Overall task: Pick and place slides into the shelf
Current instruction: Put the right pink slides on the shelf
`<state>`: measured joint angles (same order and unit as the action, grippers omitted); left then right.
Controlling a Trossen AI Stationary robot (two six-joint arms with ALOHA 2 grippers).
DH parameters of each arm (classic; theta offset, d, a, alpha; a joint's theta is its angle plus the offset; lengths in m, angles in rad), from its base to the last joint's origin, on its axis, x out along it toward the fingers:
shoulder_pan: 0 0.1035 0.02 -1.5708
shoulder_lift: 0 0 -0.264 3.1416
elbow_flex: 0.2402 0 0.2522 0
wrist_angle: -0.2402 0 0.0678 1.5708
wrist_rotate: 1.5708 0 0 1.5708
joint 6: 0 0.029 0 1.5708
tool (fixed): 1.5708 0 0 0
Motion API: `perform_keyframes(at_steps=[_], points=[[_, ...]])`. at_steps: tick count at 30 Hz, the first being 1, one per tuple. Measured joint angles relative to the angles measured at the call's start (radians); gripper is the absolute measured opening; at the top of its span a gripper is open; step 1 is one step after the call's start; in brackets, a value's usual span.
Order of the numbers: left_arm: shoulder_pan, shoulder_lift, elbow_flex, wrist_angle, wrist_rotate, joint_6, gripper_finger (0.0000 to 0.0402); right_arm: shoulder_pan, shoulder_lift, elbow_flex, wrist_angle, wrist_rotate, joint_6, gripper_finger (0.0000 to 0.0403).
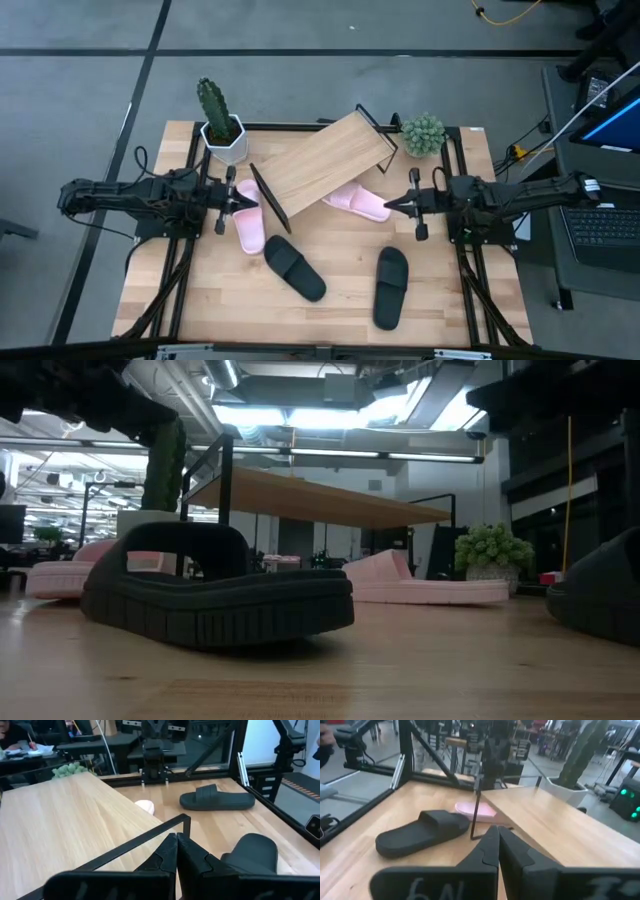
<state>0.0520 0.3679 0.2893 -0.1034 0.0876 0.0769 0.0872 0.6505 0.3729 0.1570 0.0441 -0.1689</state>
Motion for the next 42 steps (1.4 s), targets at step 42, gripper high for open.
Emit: perform_keyframes(at_steps=[42], points=[[-0.401, 0.06, -0.161, 0.279, -0.324, -0.12, 0.0, 0.043, 0.243, 0.079, 0.058, 0.051, -0.067, 0.0009]])
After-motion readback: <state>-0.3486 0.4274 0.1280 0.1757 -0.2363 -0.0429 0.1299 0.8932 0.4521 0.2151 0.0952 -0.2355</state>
